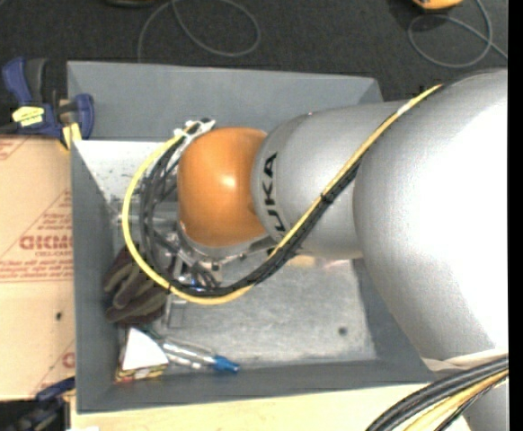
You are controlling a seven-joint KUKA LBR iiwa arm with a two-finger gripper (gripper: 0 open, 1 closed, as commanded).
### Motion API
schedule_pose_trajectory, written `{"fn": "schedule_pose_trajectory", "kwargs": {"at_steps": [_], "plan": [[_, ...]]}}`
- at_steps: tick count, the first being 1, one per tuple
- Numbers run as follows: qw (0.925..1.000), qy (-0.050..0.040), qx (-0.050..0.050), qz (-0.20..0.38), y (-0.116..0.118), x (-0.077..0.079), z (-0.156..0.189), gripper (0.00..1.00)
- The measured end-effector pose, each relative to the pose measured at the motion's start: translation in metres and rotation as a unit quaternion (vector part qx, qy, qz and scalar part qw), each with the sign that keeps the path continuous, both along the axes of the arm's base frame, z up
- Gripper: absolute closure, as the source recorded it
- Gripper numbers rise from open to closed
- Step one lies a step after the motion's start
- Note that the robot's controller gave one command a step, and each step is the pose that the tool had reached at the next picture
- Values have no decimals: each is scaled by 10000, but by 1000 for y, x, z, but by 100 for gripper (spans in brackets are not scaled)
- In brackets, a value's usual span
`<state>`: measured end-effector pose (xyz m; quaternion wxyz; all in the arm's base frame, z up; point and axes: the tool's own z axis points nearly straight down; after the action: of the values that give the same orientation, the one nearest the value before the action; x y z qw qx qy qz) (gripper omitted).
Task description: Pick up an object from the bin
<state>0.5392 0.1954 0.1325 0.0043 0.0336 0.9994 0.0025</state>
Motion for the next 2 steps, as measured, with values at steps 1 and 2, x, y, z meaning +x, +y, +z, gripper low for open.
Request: {"fn": "schedule_pose_trajectory", "kwargs": {"at_steps": [1, 2], "plan": [[9981, -6, -12, 617, -1, -1, 3, 0], [9988, -15, -1, 482, 12, 14, 2, 0]]}}
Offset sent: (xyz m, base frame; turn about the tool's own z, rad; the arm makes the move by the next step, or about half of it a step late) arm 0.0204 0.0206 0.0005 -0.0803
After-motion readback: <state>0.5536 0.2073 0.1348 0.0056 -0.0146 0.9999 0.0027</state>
